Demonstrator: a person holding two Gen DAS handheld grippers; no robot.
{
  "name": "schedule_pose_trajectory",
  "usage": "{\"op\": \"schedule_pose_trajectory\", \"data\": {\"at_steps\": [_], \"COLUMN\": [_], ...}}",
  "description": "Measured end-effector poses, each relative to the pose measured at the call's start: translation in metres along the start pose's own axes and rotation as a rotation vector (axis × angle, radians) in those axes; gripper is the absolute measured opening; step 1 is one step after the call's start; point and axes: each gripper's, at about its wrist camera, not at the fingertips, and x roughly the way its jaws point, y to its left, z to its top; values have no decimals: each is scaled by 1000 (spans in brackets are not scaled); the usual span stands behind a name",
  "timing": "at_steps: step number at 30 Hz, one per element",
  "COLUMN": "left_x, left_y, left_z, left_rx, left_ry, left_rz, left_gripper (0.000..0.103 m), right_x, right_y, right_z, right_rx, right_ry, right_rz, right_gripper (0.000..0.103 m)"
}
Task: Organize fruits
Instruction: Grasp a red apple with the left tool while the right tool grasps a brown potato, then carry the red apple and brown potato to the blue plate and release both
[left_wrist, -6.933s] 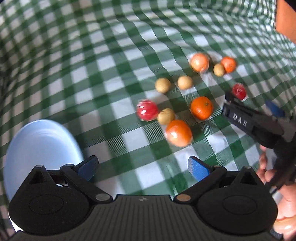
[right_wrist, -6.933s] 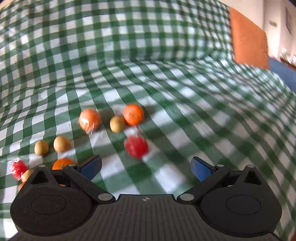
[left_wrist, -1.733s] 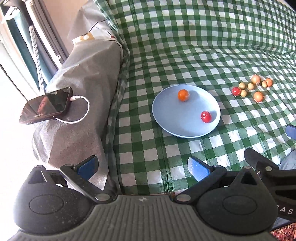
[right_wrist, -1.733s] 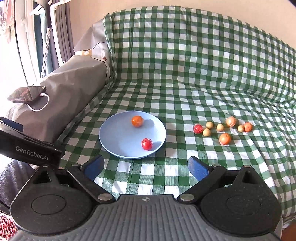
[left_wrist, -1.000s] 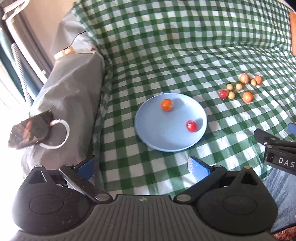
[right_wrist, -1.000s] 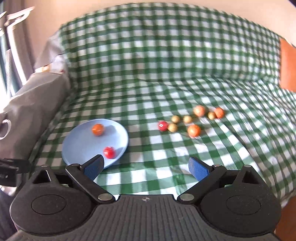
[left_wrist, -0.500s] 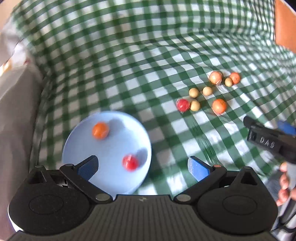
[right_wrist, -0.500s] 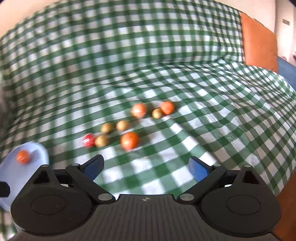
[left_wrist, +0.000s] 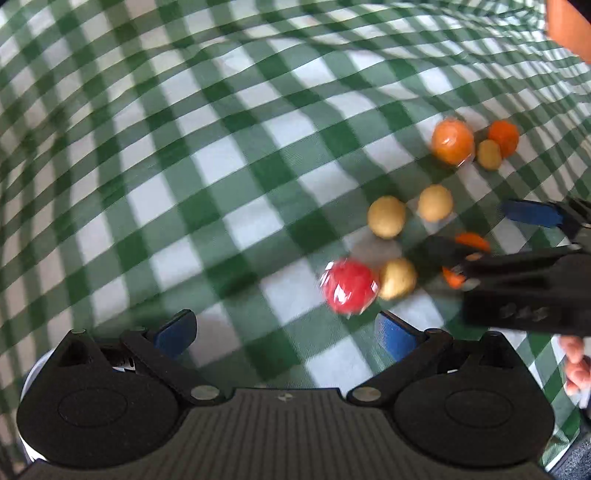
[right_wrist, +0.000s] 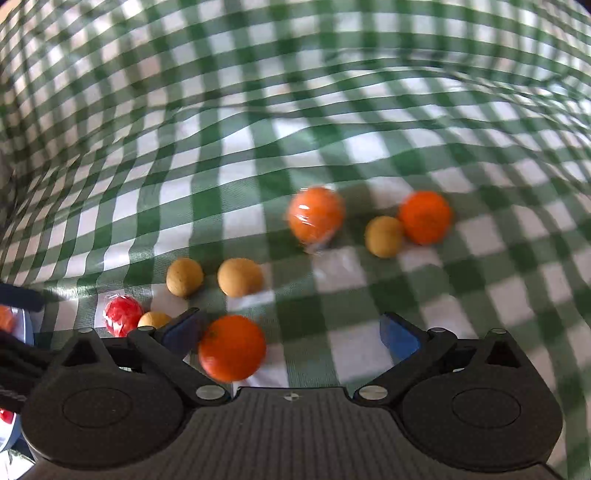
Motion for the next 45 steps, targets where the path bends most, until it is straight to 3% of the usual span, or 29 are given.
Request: {"op": "schedule_pose_trajectory", "data": {"at_steps": [4, 5, 7, 8, 9, 10, 11, 14, 17, 27, 34, 40, 45], "left_x": [3, 5, 6, 6, 6, 2, 0, -4, -17, -121, -195, -244, -279], "left_y": [-6, -8, -8, -8, -8, -9, -7, 4, 9, 21, 26, 38, 49], "left_z": [4, 6, 8, 8, 9, 9, 9, 8, 3, -47, -112, -175, -224], "left_rx": [78, 82, 86, 84, 81, 80, 71, -5, -23, -98, -146, -215, -252], "left_ry": [-50, -55, -62, -63, -74, -94, -95, -76, -94, -166, -160, -156, -164], "left_rz": [-43, -62, -105, -120, -110, -114, -128, -166, -127, -26, 43, 90, 182], "left_gripper": [102, 100, 86, 61, 47, 34, 34, 34, 34, 34, 34, 34, 34], "right_x": [17, 19, 22, 21, 21, 20, 19, 16, 8, -92, -171, -222, -257], "right_y": [14, 17, 20, 22, 24, 27, 30, 32, 23, 0, 29, 88, 143], "right_z": [8, 10, 14, 15, 16, 16, 16, 14, 12, 1, -30, -76, -118], "right_rx": [-122, -145, -163, -169, -178, -194, -213, -225, -150, -5, 11, -70, -151], "right_ry": [-11, -15, -25, -32, -40, -49, -57, -59, -60, -256, -283, -253, -219], "right_rz": [-35, -37, -35, -33, -25, -20, -14, -49, -104, -160, -74, 44, 157], "right_gripper": [100, 96, 87, 76, 61, 52, 29, 29, 29, 29, 29, 29, 29]}}
